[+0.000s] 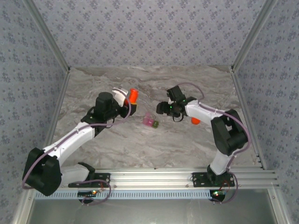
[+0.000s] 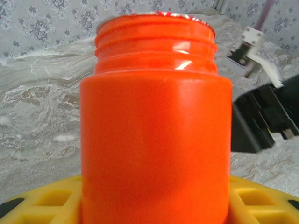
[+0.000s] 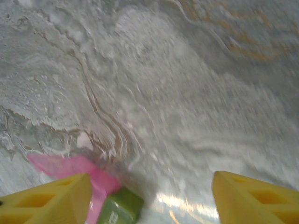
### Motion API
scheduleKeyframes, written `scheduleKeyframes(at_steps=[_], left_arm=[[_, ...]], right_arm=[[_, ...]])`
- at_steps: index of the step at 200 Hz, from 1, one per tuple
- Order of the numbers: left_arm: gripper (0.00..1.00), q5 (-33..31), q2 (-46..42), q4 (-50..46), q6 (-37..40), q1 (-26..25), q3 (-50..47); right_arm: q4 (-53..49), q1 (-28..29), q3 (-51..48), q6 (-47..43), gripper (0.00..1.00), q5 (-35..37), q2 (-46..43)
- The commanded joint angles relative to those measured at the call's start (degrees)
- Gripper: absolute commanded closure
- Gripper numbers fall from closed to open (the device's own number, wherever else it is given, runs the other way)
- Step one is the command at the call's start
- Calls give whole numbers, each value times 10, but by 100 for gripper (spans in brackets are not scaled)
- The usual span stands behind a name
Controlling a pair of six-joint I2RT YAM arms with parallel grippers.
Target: Sort the pills into containers
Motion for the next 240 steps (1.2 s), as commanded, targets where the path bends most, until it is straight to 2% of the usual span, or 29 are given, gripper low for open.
scheduleKeyframes(at_steps=[1,61,121,177,240], left_arm=[[100,-13,-28,-13,-2,6,13],[100,-21,-36,-17,2,14,13],[100,-31,-34,-19,3,15,19],[100,-35,-32,-22,8,17,28],[100,-34,-28,-20,8,18,30]], right_arm=[[-16,0,14,-21,35,-37,5],[1,100,-73,42,33,-24,-97],[41,167,-83,85,28,-34,-78],[55,191,-88,98,27,-31,-50],[55,183,-92,95,27,-25,-31]])
